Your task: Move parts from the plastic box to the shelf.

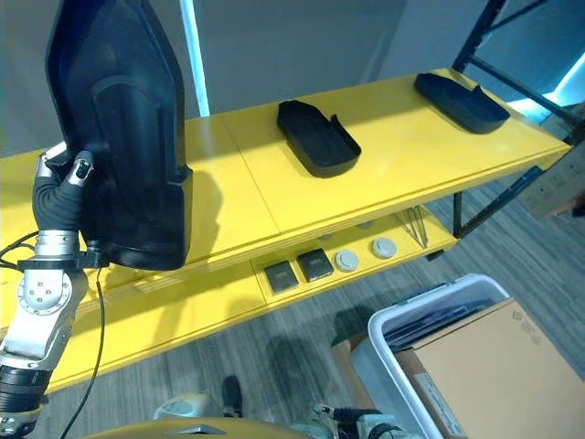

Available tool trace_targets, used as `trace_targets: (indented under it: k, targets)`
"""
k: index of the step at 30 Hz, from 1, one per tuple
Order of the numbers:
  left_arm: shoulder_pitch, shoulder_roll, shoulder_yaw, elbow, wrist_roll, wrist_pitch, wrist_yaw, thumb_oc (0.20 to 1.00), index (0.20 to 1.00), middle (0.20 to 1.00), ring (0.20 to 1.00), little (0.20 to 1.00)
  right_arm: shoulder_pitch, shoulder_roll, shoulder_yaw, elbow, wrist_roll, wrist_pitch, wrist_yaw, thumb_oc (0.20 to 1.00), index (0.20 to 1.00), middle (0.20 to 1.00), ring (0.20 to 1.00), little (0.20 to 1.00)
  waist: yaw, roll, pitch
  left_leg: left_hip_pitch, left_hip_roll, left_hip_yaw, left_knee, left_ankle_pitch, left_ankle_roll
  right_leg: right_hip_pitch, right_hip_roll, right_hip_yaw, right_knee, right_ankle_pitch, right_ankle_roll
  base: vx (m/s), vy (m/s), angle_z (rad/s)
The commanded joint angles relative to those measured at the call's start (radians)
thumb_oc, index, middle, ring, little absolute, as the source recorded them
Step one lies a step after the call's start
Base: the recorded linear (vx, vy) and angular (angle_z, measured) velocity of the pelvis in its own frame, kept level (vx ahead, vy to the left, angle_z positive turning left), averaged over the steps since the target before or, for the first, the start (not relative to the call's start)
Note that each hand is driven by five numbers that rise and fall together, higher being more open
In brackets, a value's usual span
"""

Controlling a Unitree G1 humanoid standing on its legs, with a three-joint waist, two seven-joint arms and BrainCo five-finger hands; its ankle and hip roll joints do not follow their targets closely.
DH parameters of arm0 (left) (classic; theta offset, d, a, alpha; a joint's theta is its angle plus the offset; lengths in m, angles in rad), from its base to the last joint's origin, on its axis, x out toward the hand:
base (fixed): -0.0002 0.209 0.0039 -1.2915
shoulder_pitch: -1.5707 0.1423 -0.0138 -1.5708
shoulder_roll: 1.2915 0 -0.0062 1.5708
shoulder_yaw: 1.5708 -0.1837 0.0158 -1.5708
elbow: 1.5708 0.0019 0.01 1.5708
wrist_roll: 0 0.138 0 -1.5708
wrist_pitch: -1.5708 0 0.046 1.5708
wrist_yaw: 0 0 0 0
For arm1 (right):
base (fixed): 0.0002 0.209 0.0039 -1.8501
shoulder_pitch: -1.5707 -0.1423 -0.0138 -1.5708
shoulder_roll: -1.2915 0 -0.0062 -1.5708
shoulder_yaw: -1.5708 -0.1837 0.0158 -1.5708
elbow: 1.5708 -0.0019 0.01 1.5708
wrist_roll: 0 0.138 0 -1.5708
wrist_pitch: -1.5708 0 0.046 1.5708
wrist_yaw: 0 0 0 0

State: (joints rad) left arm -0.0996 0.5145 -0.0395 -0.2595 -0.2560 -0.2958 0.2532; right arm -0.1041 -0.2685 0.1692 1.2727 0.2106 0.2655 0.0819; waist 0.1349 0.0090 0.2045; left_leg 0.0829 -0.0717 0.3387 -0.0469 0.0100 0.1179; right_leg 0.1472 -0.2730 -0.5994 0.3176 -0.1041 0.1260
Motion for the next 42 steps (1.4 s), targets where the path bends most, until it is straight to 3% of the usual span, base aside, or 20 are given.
trace_targets:
  k: [1,2,8,11,15,19,20,22,25,26,27,31,32,33,35,36,38,39,41,42]
  targets:
    - [-0.097,0.029,-0.050,-0.051,-0.042,-0.082,-0.006,0.200,0.200,0.200,0.200,0.200,0.008,0.003,0.040,0.051,0.040,0.000,-0.017,1.000,1.000,1.000,1.000,1.000,-0.038,0.038,0.000,0.072,0.056,-0.073,-0.015,-0.102,-0.079,-0.103,0.058,0.119,-0.038,0.039,-0.017,-0.02,-0.081,0.95]
    - [-0.119,0.020,-0.087,-0.043,-0.043,-0.091,0.001,0.200,0.200,0.200,0.200,0.200,0.009,0.010,0.049,0.054,0.054,-0.003,-0.025,1.000,1.000,1.000,1.000,1.000,-0.073,0.031,0.003,0.060,0.050,-0.124,-0.018,-0.077,-0.074,-0.107,0.132,0.213,-0.116,0.038,-0.033,-0.02,-0.092,1.21]
    - [-0.167,-0.024,-0.174,-0.031,-0.058,-0.069,-0.002,0.200,0.200,0.200,0.200,0.200,0.021,0.001,0.071,0.074,0.114,0.005,-0.034,1.000,1.000,1.000,1.000,1.000,-0.125,0.001,-0.042,0.034,0.001,-0.292,-0.029,-0.065,-0.067,-0.062,0.259,0.443,-0.295,0.069,-0.067,0.04,-0.083,1.09]
    - [-0.147,-0.030,-0.151,-0.037,-0.073,-0.049,0.020,0.200,0.200,0.200,0.200,0.200,0.013,-0.006,0.091,0.055,0.045,0.041,0.013,1.000,1.000,1.000,1.000,1.000,-0.116,-0.012,-0.041,0.008,-0.011,-0.297,0.037,-0.087,-0.071,-0.050,0.262,0.464,-0.324,0.081,-0.078,0.03,-0.114,0.84]
    - [-0.140,-0.037,-0.137,-0.038,-0.093,-0.035,-0.003,0.200,0.200,0.200,0.200,0.200,0.025,-0.004,0.101,0.049,-0.010,0.073,0.014,1.000,1.000,1.000,1.000,1.000,-0.111,-0.011,-0.023,-0.025,-0.006,-0.257,0.087,-0.098,-0.078,-0.043,0.251,0.430,-0.315,0.073,-0.081,-0.03,-0.017,0.16]
    - [-0.114,-0.051,-0.133,-0.043,-0.093,-0.038,-0.033,0.200,0.200,0.200,0.200,0.200,0.035,-0.013,0.086,0.071,0.046,0.086,-0.010,1.000,1.000,1.000,1.000,1.000,-0.124,-0.005,-0.016,-0.011,0.057,-0.173,0.087,-0.094,-0.102,-0.040,0.226,0.373,-0.283,0.051,-0.083,0.00,0.195,0.61]
    - [-0.071,-0.047,-0.126,-0.064,-0.065,-0.048,0.009,0.200,0.200,0.200,0.200,0.200,0.010,-0.040,0.061,0.099,0.026,0.095,0.018,1.000,1.000,1.000,1.000,1.000,-0.120,-0.006,-0.014,-0.016,0.146,-0.165,0.113,-0.067,-0.147,-0.031,0.187,0.363,-0.266,0.040,-0.092,0.04,0.437,0.74]
    - [-0.058,-0.043,-0.120,-0.069,-0.059,-0.049,0.019,0.200,0.200,0.200,0.200,0.200,0.004,-0.049,0.060,0.107,0.020,0.088,0.025,1.000,1.000,1.000,1.000,1.000,-0.117,-0.006,-0.013,-0.024,0.186,-0.171,0.127,-0.043,-0.165,-0.029,0.174,0.366,-0.260,0.036,-0.094,0.03,0.336,0.45]
    - [-0.026,-0.033,-0.099,-0.061,-0.029,-0.064,0.045,0.200,0.200,0.200,0.200,0.200,-0.013,-0.074,0.058,0.122,0.011,0.078,0.042,1.000,1.000,1.000,1.000,1.000,-0.112,0.008,-0.011,-0.039,0.283,-0.234,0.159,0.056,-0.200,-0.038,0.150,0.394,-0.230,0.018,-0.101,0.03,0.433,0.19]
    - [-0.021,-0.032,-0.095,-0.059,-0.027,-0.067,0.048,0.200,0.200,0.200,0.200,0.200,-0.016,-0.076,0.060,0.125,0.009,0.077,0.043,1.000,1.000,1.000,1.000,1.000,-0.112,0.010,-0.011,-0.037,0.290,-0.251,0.162,0.061,-0.202,-0.043,0.146,0.404,-0.220,0.013,-0.101,0.00,0.679,-0.24]
    - [-0.001,-0.018,-0.077,-0.048,-0.010,-0.081,0.079,0.200,0.200,0.200,0.200,0.200,-0.044,-0.089,0.071,0.133,-0.005,0.074,0.038,1.000,1.000,1.000,1.000,1.000,-0.107,0.023,-0.011,-0.024,0.297,-0.340,0.179,0.062,-0.205,-0.077,0.131,0.467,-0.173,-0.004,-0.094,-0.01,0.587,-0.36]
    - [0.000,-0.001,-0.066,-0.041,-0.014,-0.085,0.097,0.200,0.200,0.200,0.200,0.200,-0.073,-0.098,0.063,0.144,-0.012,0.087,0.017,1.000,1.000,1.000,1.000,1.000,-0.107,0.036,-0.005,-0.003,0.272,-0.358,0.187,-0.030,-0.199,-0.106,0.087,0.514,-0.125,-0.007,-0.061,-0.03,0.633,-0.62]
    - [-0.021,0.021,-0.078,-0.031,-0.039,-0.066,0.074,0.200,0.200,0.200,0.200,0.200,-0.076,-0.101,0.026,0.144,0.037,0.114,-0.027,1.000,1.000,1.000,1.000,1.000,-0.110,0.038,-0.002,0.001,0.238,-0.328,0.205,-0.102,-0.188,-0.092,0.022,0.515,-0.142,0.049,-0.013,-0.03,0.695,-0.33]
    - [-0.042,0.042,-0.090,-0.026,-0.051,-0.059,0.068,0.200,0.200,0.200,0.200,0.200,-0.075,-0.097,0.012,0.144,0.057,0.123,-0.037,1.000,1.000,1.000,1.000,1.000,-0.107,0.034,0.001,0.000,0.213,-0.327,0.214,-0.128,-0.180,-0.092,-0.015,0.523,-0.160,0.105,0.003,-0.05,0.783,-0.15]
    - [-0.074,0.085,-0.086,-0.021,-0.043,-0.044,0.068,0.200,0.200,0.200,0.200,0.200,-0.068,-0.083,-0.007,0.138,0.001,0.106,-0.022,1.000,1.000,1.000,1.000,1.000,-0.092,0.025,0.008,0.014,0.183,-0.291,0.201,-0.147,-0.168,-0.113,-0.098,0.473,-0.196,0.239,0.024,-0.07,0.414,-0.01]
    - [-0.074,0.100,-0.070,-0.022,-0.036,-0.034,0.074,0.200,0.200,0.200,0.200,0.200,-0.066,-0.075,-0.001,0.132,-0.043,0.075,-0.024,1.000,1.000,1.000,1.000,1.000,-0.081,0.026,0.006,0.026,0.180,-0.258,0.176,-0.140,-0.164,-0.115,-0.112,0.424,-0.206,0.247,0.027,-0.10,0.428,-0.48]
    - [-0.071,0.108,-0.047,-0.006,-0.026,-0.029,0.103,0.200,0.200,0.200,0.200,0.200,-0.032,-0.073,0.045,0.095,-0.047,-0.091,-0.008,1.000,1.000,1.000,1.000,1.000,-0.098,0.032,-0.004,0.036,0.149,-0.271,0.082,-0.118,-0.133,-0.109,0.013,0.438,-0.225,0.149,0.019,-0.04,0.395,-0.73]
    - [-0.074,0.106,-0.048,-0.003,-0.028,-0.029,0.106,0.200,0.200,0.200,0.200,0.200,-0.027,-0.073,0.050,0.087,-0.028,-0.122,-0.008,1.000,1.000,1.000,1.000,1.000,-0.104,0.031,-0.009,0.031,0.139,-0.282,0.071,-0.112,-0.128,-0.112,0.035,0.446,-0.232,0.141,0.016,0.05,0.221,-0.27]
    - [-0.079,0.101,-0.038,0.031,-0.041,-0.035,0.124,0.200,0.200,0.200,0.200,0.200,0.009,-0.060,0.086,-0.026,0.026,-0.240,-0.034,1.000,1.000,1.000,1.000,1.000,-0.132,0.011,-0.020,0.028,0.069,-0.336,0.014,-0.098,-0.103,-0.137,0.158,0.499,-0.291,0.134,-0.012,0.11,0.152,0.68]
    - [-0.079,0.101,-0.038,0.031,-0.041,-0.035,0.124,0.200,0.200,0.200,0.200,0.200,0.010,-0.060,0.086,-0.027,0.026,-0.240,-0.034,1.000,1.000,1.000,1.000,1.000,-0.132,0.012,-0.021,0.028,0.070,-0.336,0.013,-0.098,-0.104,-0.137,0.158,0.498,-0.292,0.134,-0.012,0.11,0.043,1.01]
